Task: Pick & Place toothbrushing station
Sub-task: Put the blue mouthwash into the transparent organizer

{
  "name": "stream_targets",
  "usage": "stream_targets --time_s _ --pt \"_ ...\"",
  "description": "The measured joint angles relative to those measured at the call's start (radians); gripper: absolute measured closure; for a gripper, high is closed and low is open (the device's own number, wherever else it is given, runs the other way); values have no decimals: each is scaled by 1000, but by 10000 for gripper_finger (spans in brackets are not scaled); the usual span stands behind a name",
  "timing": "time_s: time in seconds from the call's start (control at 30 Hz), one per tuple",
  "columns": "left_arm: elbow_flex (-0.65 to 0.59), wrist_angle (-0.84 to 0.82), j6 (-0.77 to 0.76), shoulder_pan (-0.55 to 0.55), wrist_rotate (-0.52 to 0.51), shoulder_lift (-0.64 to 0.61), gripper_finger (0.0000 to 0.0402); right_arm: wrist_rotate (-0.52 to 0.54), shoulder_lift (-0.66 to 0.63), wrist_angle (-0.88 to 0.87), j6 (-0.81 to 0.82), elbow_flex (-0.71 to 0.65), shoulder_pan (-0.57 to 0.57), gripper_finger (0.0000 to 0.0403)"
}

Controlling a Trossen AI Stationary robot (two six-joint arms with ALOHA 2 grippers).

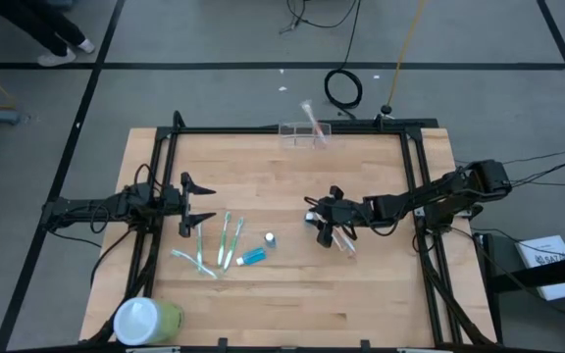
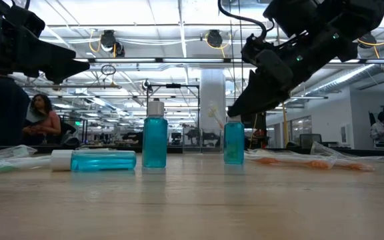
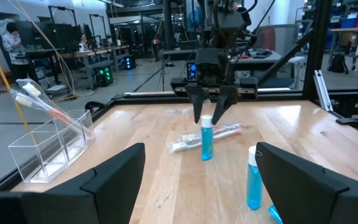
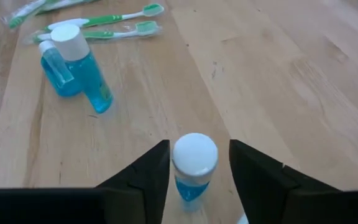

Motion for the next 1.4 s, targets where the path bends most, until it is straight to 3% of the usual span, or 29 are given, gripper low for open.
stream_targets --time_s 0.33,0.8,1.07,1.4 --pt "0 0 0 0 0 0 91 -2 0 -12 11 0 0 306" --pt "0 0 0 0 0 0 92 -1 -12 67 -43 0 -12 310" --pt "0 0 0 0 0 0 91 -8 -34 103 -109 18 -118 310" --pt "0 0 0 0 0 0 91 -138 -41 92 -243 115 -327 310"
